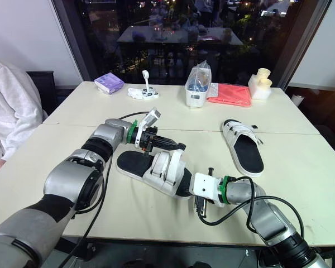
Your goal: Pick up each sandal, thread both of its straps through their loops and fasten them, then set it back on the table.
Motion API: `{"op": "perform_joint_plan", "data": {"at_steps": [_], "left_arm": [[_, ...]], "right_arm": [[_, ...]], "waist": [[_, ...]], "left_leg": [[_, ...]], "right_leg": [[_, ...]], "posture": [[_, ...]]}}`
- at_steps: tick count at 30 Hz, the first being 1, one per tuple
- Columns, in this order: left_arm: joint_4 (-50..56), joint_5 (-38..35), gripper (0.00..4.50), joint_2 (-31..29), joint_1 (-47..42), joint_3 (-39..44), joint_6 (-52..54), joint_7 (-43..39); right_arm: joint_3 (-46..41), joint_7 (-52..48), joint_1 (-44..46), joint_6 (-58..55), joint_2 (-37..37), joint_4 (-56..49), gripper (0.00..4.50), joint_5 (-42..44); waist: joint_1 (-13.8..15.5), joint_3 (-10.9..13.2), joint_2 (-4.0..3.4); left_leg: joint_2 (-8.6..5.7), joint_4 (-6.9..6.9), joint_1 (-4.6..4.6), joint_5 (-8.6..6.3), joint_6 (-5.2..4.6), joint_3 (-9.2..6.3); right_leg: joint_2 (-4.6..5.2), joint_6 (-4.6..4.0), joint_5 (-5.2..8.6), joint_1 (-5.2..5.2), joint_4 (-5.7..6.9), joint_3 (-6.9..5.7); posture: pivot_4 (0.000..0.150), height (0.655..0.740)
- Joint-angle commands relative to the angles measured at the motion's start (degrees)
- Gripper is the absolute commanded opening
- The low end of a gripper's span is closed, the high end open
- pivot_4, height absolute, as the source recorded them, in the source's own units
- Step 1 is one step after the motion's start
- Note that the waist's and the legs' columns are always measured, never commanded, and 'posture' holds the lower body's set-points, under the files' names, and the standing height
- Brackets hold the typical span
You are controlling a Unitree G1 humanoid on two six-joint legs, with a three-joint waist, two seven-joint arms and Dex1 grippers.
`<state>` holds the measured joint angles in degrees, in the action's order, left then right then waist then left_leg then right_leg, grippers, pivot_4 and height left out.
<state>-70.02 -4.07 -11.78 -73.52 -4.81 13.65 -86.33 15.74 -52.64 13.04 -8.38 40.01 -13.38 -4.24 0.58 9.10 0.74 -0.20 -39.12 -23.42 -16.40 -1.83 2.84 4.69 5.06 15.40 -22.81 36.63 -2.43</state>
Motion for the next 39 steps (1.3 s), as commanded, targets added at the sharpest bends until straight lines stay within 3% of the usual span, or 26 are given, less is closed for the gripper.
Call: {"op": "perform_joint_plan", "data": {"at_steps": [1, 7, 22, 34, 37, 39], "left_arm": [[1.1, 0.4, 0.01, -0.1, -0.5, 0.7, -2.3, 1.9], [0.4, 2.2, 0.01, 1.7, 0.8, 0.2, -5.3, 6.2], [-1.0, 3.2, 0.01, 3.4, 1.5, 0.3, -6.6, 8.3], [-2.1, 10.8, 0.01, 3.2, 2.5, -5.4, -8.7, 17.5], [-1.8, 12.5, 0.93, 3.2, 2.9, -7.3, -11.8, 18.3], [-1.8, 13.4, 1.94, 3.2, 3.1, -8.1, -13.6, 18.8]], "right_arm": [[1.7, -0.6, -1.5, -1.7, 0.6, 1.5, 0.0, -1.5], [1.4, -0.6, -1.8, -1.9, 0.8, 1.1, 0.0, -1.5], [1.5, -0.3, -2.5, -2.5, 0.9, 0.2, 0.0, -1.5], [1.6, -0.3, -2.3, -2.3, 0.7, 0.5, 0.0, -1.5], [1.7, -0.3, -2.1, -2.3, 0.6, 0.7, 0.0, -1.5], [1.7, -0.3, -1.9, -2.3, 0.6, 0.8, 0.0, -1.5]], "waist": [[0.0, 0.0, 0.0], [0.0, 0.0, 0.0], [0.1, 0.0, 0.0], [0.1, -0.1, 0.01], [0.1, -0.1, 0.01], [0.1, -0.1, 0.01]], "left_leg": [[0.0, 0.0, 0.0, 0.0, 0.0, 0.0], [0.0, -0.01, 0.0, 0.0, 0.0, 0.0], [-0.02, -0.02, 0.0, -0.01, -0.02, 0.01], [-0.03, -0.04, 0.1, -0.01, -0.02, 0.01], [-0.03, -0.04, 0.15, -0.02, -0.03, 0.0], [-0.03, -0.03, 0.15, -0.02, -0.03, 0.0]], "right_leg": [[0.0, 0.0, 0.0, 0.0, 0.01, 0.0], [0.0, 0.0, 0.0, 0.01, 0.01, 0.0], [-0.01, 0.01, 0.0, 0.02, 0.02, -0.02], [-0.01, 0.01, 0.0, 0.14, 0.03, -0.01], [0.01, 0.01, 0.0, 0.17, 0.04, -0.01], [0.03, 0.01, 0.0, 0.16, 0.07, 0.0]], "posture": [[0.15, 0.74], [0.15, 0.74], [0.15, 0.74], [0.15, 0.74], [0.15, 0.74], [0.15, 0.74]]}}
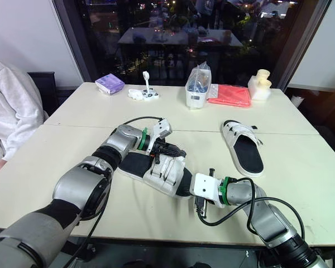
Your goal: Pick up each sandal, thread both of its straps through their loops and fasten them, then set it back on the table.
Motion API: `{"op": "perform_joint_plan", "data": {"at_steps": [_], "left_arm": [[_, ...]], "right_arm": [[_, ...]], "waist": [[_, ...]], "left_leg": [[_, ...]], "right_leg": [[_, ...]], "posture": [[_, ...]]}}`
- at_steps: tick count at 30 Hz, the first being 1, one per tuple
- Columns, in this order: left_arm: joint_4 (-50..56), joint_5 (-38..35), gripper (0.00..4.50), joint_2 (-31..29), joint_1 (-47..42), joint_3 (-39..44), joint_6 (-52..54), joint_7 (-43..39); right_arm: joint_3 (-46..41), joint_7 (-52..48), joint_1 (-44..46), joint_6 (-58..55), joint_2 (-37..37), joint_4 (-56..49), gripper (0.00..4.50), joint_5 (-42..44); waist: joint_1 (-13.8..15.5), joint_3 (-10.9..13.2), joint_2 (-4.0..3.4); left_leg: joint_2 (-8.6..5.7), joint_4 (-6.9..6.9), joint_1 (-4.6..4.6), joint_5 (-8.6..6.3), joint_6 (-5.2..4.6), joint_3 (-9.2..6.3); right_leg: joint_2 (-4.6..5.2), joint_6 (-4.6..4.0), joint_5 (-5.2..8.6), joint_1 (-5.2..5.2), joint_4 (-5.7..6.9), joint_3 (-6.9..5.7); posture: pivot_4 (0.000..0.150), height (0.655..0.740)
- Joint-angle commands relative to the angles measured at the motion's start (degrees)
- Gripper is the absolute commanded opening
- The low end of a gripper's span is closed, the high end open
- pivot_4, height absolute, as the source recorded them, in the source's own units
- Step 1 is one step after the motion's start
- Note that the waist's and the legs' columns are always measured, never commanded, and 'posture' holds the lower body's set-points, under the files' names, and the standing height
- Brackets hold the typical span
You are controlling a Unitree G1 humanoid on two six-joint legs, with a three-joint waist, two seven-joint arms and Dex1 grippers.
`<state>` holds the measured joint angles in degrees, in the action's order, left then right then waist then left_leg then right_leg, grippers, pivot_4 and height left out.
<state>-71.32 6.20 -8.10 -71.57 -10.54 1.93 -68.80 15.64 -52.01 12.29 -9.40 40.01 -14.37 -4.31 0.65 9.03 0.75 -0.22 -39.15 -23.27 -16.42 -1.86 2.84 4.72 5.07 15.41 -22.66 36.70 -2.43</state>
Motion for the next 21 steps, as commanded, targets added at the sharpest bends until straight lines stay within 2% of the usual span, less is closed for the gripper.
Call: {"op": "perform_joint_plan", "data": {"at_steps": [1, 3, 4, 5, 11, 15, 18, 21], "left_arm": [[-0.4, 3.4, 2.44, -0.4, 1.2, -2.6, -2.5, 1.4], [-0.5, 4.1, 3.38, -0.3, 1.2, -2.9, -3.9, 2.4], [-0.5, 4.4, 4.05, -0.2, 1.2, -3.0, -4.3, 3.0], [-0.6, 5.0, 4.41, 0.0, 1.1, -3.3, -5.0, 4.4], [-1.8, 11.0, 4.41, -0.4, 0.8, -7.7, -8.7, 15.3], [-2.8, 11.3, 4.41, -0.4, 0.0, -7.6, -7.2, 21.1], [-3.2, 11.3, 4.41, -0.8, -0.1, -7.4, -6.8, 23.2], [-3.0, 9.7, 4.41, -1.7, 0.0, -6.1, -7.2, 21.5]], "right_arm": [[1.8, -0.9, -1.1, -1.2, 0.6, 1.8, 0.0, -1.4], [1.8, -0.9, -1.1, -1.2, 0.6, 1.9, 0.0, -1.4], [1.8, -0.8, -1.1, -1.2, 0.6, 1.8, 0.0, -1.4], [1.8, -0.8, -1.2, -1.3, 0.6, 1.8, 0.0, -1.4], [1.8, -0.8, -1.2, -1.3, 0.7, 1.8, 0.0, -1.5], [2.0, -0.8, -1.2, -1.3, 0.6, 1.8, 0.0, -1.5], [2.1, -0.8, -0.9, -1.3, 0.4, 1.9, 0.0, -1.5], [2.3, -0.7, -0.7, -1.3, 0.3, 1.8, 0.0, -1.4]], "waist": [[0.0, 0.0, 0.0], [0.0, 0.0, 0.0], [0.0, 0.0, 0.0], [0.0, 0.0, 0.0], [0.0, -0.1, 0.04], [-0.2, -0.1, 0.12], [-0.4, -0.1, 0.12], [-0.6, -0.1, 0.12]], "left_leg": [[0.0, 0.0, -0.01, 0.0, 0.0, 0.0], [0.01, 0.0, -0.01, 0.0, 0.0, 0.0], [0.01, 0.0, -0.02, 0.0, 0.0, 0.0], [0.01, 0.0, -0.02, 0.0, 0.0, 0.0], [0.01, 0.0, 0.01, 0.0, 0.0, 0.0], [0.02, 0.0, 0.11, -0.01, 0.0, 0.0], [0.02, 0.0, 0.11, -0.01, -0.01, 0.0], [0.03, 0.0, 0.12, -0.01, 0.0, 0.0]], "right_leg": [[0.01, 0.0, 0.0, -0.01, 0.0, 0.0], [0.03, 0.0, 0.0, -0.02, -0.01, 0.0], [0.05, 0.0, 0.0, -0.03, -0.01, 0.0], [0.05, 0.0, 0.0, -0.04, -0.01, 0.0], [0.1, 0.0, 0.0, 0.01, -0.01, 0.0], [0.12, 0.0, 0.0, 0.09, 0.01, 0.01], [0.11, 0.0, 0.0, 0.05, 0.07, 0.01], [0.1, 0.0, 0.0, 0.04, 0.1, 0.01]], "posture": [[0.15, 0.74], [0.15, 0.74], [0.15, 0.74], [0.15, 0.74], [0.15, 0.74], [0.15, 0.74], [0.15, 0.74], [0.15, 0.74]]}}
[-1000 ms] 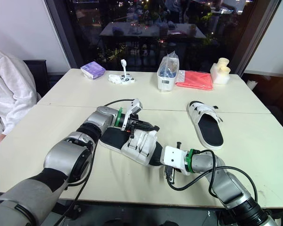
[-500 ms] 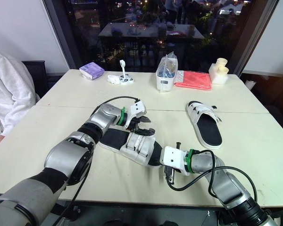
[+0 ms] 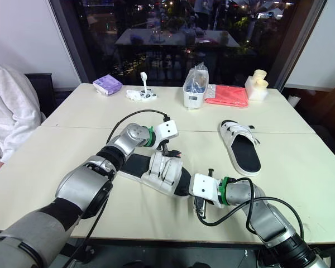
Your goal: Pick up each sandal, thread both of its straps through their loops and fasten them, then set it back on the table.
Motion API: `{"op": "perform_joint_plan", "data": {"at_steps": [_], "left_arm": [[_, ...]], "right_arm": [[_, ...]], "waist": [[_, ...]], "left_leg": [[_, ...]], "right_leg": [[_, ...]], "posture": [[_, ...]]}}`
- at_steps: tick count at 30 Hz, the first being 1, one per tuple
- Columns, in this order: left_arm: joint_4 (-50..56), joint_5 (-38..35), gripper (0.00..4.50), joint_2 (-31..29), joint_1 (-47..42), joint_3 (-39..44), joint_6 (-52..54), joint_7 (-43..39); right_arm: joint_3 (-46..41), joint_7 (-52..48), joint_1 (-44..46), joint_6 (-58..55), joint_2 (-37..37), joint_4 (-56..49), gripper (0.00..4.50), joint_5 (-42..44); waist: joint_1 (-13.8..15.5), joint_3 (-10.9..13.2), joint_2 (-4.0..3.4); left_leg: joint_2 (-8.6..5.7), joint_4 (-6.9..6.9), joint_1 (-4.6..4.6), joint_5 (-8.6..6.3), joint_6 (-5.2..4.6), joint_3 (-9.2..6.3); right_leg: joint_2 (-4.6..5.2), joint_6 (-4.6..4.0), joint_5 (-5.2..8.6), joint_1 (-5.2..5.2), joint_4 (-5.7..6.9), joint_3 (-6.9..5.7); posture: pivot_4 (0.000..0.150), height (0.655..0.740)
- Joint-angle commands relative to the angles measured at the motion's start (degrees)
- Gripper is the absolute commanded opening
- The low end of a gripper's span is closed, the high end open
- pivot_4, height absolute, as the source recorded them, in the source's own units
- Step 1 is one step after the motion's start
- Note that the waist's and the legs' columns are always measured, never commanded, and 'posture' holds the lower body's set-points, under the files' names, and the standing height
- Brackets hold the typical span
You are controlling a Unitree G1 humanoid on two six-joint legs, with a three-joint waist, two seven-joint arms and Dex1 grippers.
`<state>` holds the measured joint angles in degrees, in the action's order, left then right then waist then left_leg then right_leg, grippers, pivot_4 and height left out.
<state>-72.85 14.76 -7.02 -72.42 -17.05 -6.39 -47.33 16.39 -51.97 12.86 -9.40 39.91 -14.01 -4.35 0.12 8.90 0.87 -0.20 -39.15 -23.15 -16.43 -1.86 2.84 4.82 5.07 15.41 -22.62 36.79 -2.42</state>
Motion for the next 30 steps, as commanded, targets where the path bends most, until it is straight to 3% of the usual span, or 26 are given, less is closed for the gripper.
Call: {"op": "perform_joint_plan", "data": {"at_steps": [1, 4, 8, 12, 15, 18, 20, 23, 30], "left_arm": [[-1.1, 0.3, 4.41, -3.0, 0.9, 1.0, 0.5, -1.2], [2.9, -8.1, 4.41, -4.7, 1.9, 7.7, -4.4, -12.4], [8.0, -14.9, 4.41, -7.4, 3.0, 12.6, -1.0, -22.8], [13.6, -21.0, 4.41, -9.6, 3.6, 17.1, 9.0, -26.8], [20.6, -26.9, 4.41, -11.5, 4.4, 21.3, 22.5, -26.1], [31.4, -27.7, 4.41, -15.3, 10.4, 19.3, 24.4, -30.3], [36.6, -27.0, 4.41, -17.9, 14.0, 18.2, 20.3, -32.2], [39.2, -23.9, 4.41, -21.2, 18.4, 16.0, 5.8, -33.9], [31.3, -19.1, 4.41, -24.2, 20.9, 12.7, -28.4, -34.6]], "right_arm": [[1.6, -0.7, -1.3, -1.3, 0.4, 1.3, 0.0, -1.4], [-0.2, -0.3, -1.2, -4.4, 0.1, -3.1, 0.0, 0.7], [-2.2, 0.3, -0.6, -8.8, -0.1, -9.2, 0.0, 2.2], [-4.2, 1.2, -0.2, -13.6, -0.2, -14.6, 0.0, 3.8], [-5.7, 1.9, -0.1, -16.9, 0.2, -18.3, 0.0, 5.1], [-6.9, 1.9, -0.9, -19.1, 1.2, -20.8, 0.0, 5.9], [-8.3, 1.5, -1.6, -20.1, 2.4, -22.4, 0.0, 6.6], [-11.1, 1.2, -2.2, -22.3, 3.7, -24.7, 0.0, 8.9], [-17.8, 1.3, -1.8, -27.0, 6.1, -28.5, 0.0, 14.4]], "waist": [[-0.2, 0.0, 0.0], [-0.9, 0.0, 0.01], [-0.7, 0.1, 0.0], [-0.5, 0.1, -0.01], [-0.4, 0.1, 0.0], [-0.6, 0.1, -0.02], [-0.8, 0.2, -0.05], [-0.7, 0.2, -0.05], [0.6, 0.2, -0.06]], "left_leg": [[0.0, 0.0, 0.0, 0.0, 0.0, 0.0], [0.0, 0.0, -0.11, 0.0, 0.0, 0.01], [0.03, 0.02, -0.44, 0.1, 0.18, 0.05], [0.02, 0.01, -0.59, 0.1, 0.18, 0.05], [0.0, -0.01, -0.63, 0.09, 0.16, 0.04], [0.0, -0.01, -0.62, 0.09, 0.15, 0.04], [0.01, 0.0, -0.6, 0.1, 0.16, 0.04], [0.03, 0.01, -0.59, 0.13, 0.22, 0.04], [-0.03, 0.01, -0.59, 0.1, 0.21, 0.04]], "right_leg": [[0.0, 0.0, 0.0, -0.01, 0.02, 0.0], [0.01, 0.0, 0.0, -0.17, 0.11, 0.01], [0.0, -0.01, 0.01, -0.67, 0.28, 0.02], [0.0, -0.01, 0.01, -0.78, 0.25, 0.02], [-0.07, 0.0, 0.01, -0.76, 0.24, 0.01], [-0.1, 0.02, 0.03, -0.76, 0.26, 0.02], [-0.07, 0.03, 0.03, -0.76, 0.27, 0.05], [-0.02, 0.02, 0.03, -0.77, 0.27, 0.08], [0.26, -0.02, 0.03, -0.75, 0.18, 0.06]], "posture": [[0.15, 0.74], [0.15, 0.74], [0.15, 0.74], [0.15, 0.74], [0.15, 0.74], [0.15, 0.74], [0.15, 0.74], [0.15, 0.74], [0.15, 0.74]]}}
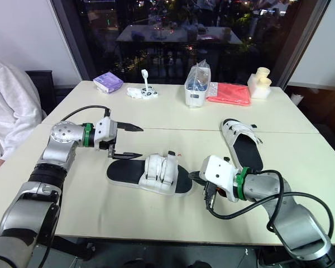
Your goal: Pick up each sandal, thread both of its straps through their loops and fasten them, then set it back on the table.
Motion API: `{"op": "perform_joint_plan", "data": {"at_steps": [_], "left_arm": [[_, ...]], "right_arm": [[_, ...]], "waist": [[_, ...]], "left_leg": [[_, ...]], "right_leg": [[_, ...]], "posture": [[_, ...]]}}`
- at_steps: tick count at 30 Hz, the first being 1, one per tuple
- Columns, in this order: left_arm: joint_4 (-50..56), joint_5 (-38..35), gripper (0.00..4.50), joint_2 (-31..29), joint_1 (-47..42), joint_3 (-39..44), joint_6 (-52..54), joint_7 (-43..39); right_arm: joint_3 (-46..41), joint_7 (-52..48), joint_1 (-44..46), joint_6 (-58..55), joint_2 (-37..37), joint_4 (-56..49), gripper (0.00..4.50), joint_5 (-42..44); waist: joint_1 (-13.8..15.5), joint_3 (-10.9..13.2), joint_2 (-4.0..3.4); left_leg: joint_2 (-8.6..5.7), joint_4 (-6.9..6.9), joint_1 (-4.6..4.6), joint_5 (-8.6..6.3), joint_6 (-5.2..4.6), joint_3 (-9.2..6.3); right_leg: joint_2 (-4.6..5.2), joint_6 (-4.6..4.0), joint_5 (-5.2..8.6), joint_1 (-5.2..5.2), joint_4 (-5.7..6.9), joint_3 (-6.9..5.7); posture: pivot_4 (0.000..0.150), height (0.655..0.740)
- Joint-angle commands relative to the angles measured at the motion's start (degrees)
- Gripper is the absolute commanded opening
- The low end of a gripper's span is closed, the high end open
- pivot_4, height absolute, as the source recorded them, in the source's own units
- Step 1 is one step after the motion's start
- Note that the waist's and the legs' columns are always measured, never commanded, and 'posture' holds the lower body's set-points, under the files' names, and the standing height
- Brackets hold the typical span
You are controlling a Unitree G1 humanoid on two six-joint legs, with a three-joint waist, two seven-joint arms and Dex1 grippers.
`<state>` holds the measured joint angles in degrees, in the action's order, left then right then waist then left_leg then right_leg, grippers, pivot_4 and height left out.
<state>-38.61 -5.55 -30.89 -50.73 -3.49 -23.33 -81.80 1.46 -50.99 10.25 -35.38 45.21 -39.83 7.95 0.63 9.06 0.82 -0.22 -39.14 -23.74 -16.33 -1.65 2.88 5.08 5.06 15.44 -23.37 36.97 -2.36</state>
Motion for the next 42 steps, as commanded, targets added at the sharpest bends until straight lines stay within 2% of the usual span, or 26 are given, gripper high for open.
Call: {"op": "perform_joint_plan", "data": {"at_steps": [1, 4, 7, 11, 15, 18, 20, 22, 26, 28, 30, 33, 36, 39, 41, 42], "left_arm": [[-4.4, 1.4, 4.41, -0.4, -1.0, -1.2, -14.4, -0.2], [-9.6, 3.4, 4.41, -0.9, -1.7, -3.3, -28.7, -0.8], [-15.0, 6.1, 4.41, -0.3, -2.9, -5.3, -40.4, 2.2], [-22.1, 14.0, 4.41, 0.1, -5.4, -7.2, -53.3, 11.2], [-26.2, 22.8, 4.41, 1.2, -6.8, -7.8, -59.9, 22.5], [-26.1, 33.0, 4.41, 1.5, -7.0, -8.0, -62.6, 33.8], [-24.5, 42.3, 4.41, 1.2, -7.2, -9.4, -61.7, 43.9], [-22.7, 51.9, 4.41, 1.0, -7.9, -12.3, -59.4, 56.2], [-20.2, 70.3, 4.41, 0.8, -11.0, -23.3, -53.1, 84.6], [-20.3, 77.0, 3.89, 0.9, -13.0, -29.4, -50.3, 97.2], [-21.4, 82.3, 3.08, 1.6, -15.0, -35.7, -47.7, 108.2], [-23.0, 88.5, 1.53, 2.6, -17.7, -44.2, -44.9, 122.2], [-24.9, 91.9, 0.07, 3.4, -19.7, -50.6, -43.0, 132.6], [-27.4, 92.0, 0.03, 4.1, -21.1, -53.5, -41.2, 138.3], [-30.7, 89.1, 0.03, 5.0, -21.5, -52.5, -40.6, 135.2], [-33.4, 85.1, 0.03, 5.6, -21.3, -49.9, -40.8, 130.6]], "right_arm": [[-3.2, 0.5, 0.9, -1.3, 1.1, -2.9, 0.0, 2.4], [-4.1, 1.0, 1.3, -2.3, 1.6, -3.6, 0.0, 3.8], [-5.6, 1.7, 2.6, -4.5, 0.8, -4.7, 0.0, 6.7], [-8.7, 3.0, 6.0, -10.3, -0.2, -6.7, 0.0, 13.1], [-10.6, 4.0, 6.5, -12.8, 0.7, -7.1, 0.0, 16.3], [-11.1, 4.8, 5.7, -12.8, 1.9, -6.8, 0.0, 16.5], [-11.5, 5.4, 5.2, -12.9, 2.2, -7.2, 0.0, 17.0], [-11.6, 6.0, 4.7, -13.2, 2.3, -7.5, 0.0, 17.3], [-11.4, 7.2, 3.9, -13.0, 2.7, -7.8, 0.0, 17.5], [-11.3, 7.7, 3.8, -12.9, 2.9, -7.8, 0.0, 17.8], [-11.2, 8.1, 3.4, -12.8, 3.1, -7.8, 0.0, 17.8], [-11.0, 8.7, 3.0, -12.6, 3.2, -7.8, 0.0, 18.0], [-10.6, 9.3, 2.8, -12.3, 3.3, -7.6, 0.0, 18.0], [-10.4, 9.8, 2.7, -12.2, 3.2, -7.5, 0.0, 18.2], [-10.2, 10.0, 2.6, -12.1, 3.1, -7.5, 0.0, 18.2], [-9.9, 10.2, 2.6, -12.0, 3.1, -7.4, 0.0, 18.1]], "waist": [[0.1, 0.0, 0.0], [0.0, 0.0, 0.0], [0.0, 0.0, 0.0], [0.0, 0.0, 0.0], [0.1, 0.0, 0.0], [0.1, 0.0, 0.01], [0.1, 0.0, 0.01], [0.1, 0.0, 0.01], [0.3, 0.0, 0.05], [0.2, 0.0, 0.05], [0.2, 0.0, 0.06], [0.1, 0.0, 0.11], [0.2, 0.0, 0.11], [0.2, 0.0, 0.11], [0.3, 0.0, 0.12], [0.3, 0.0, 0.12]], "left_leg": [[0.0, 0.0, 0.0, -0.01, -0.01, 0.0], [-0.01, 0.01, -0.02, -0.04, -0.06, 0.01], [-0.01, 0.05, -0.05, -0.04, -0.06, 0.02], [-0.01, 0.05, -0.09, -0.04, -0.06, 0.03], [-0.02, 0.05, -0.11, -0.08, -0.13, 0.04], [-0.04, 0.02, -0.15, -0.1, -0.17, 0.07], [-0.06, 0.02, -0.17, -0.11, -0.19, 0.08], [-0.06, 0.02, -0.17, -0.11, -0.2, 0.1], [-0.08, -0.02, -0.2, -0.11, -0.22, 0.12], [-0.1, -0.02, -0.19, -0.11, -0.23, 0.12], [-0.12, -0.02, -0.19, -0.11, -0.23, 0.13], [-0.12, -0.02, -0.2, -0.12, -0.25, 0.13], [-0.12, -0.02, -0.2, -0.12, -0.25, 0.13], [-0.14, -0.03, -0.19, -0.12, -0.25, 0.14], [-0.14, -0.03, -0.18, -0.12, -0.25, 0.14], [-0.14, -0.05, -0.18, -0.12, -0.25, 0.13]], "right_leg": [[0.02, 0.0, 0.0, 0.0, -0.01, 0.0], [0.06, -0.01, 0.0, -0.01, -0.05, 0.0], [0.06, 0.0, 0.0, -0.06, -0.06, -0.01], [0.06, 0.0, -0.01, -0.09, -0.05, -0.01], [0.06, 0.02, -0.01, -0.08, -0.06, -0.06], [0.06, 0.02, -0.02, -0.09, -0.06, -0.06], [0.04, 0.03, -0.02, -0.09, -0.06, -0.08], [-0.01, 0.04, -0.02, -0.09, -0.04, -0.09], [-0.08, 0.07, -0.02, -0.07, -0.01, -0.16], [-0.1, 0.14, -0.02, -0.06, -0.01, -0.16], [-0.15, 0.25, 0.0, -0.06, 0.0, -0.16], [-0.16, 0.29, 0.02, -0.07, 0.01, -0.16], [-0.14, 0.3, 0.02, -0.07, 0.01, -0.16], [-0.12, 0.3, 0.03, -0.06, 0.02, -0.16], [-0.11, 0.3, 0.03, -0.05, 0.02, -0.16], [-0.11, 0.3, 0.03, -0.04, 0.03, -0.18]], "posture": [[0.15, 0.74], [0.15, 0.74], [0.15, 0.74], [0.15, 0.74], [0.15, 0.74], [0.15, 0.74], [0.15, 0.74], [0.15, 0.74], [0.15, 0.74], [0.15, 0.74], [0.15, 0.74], [0.15, 0.74], [0.15, 0.74], [0.15, 0.74], [0.15, 0.74], [0.15, 0.74]]}}
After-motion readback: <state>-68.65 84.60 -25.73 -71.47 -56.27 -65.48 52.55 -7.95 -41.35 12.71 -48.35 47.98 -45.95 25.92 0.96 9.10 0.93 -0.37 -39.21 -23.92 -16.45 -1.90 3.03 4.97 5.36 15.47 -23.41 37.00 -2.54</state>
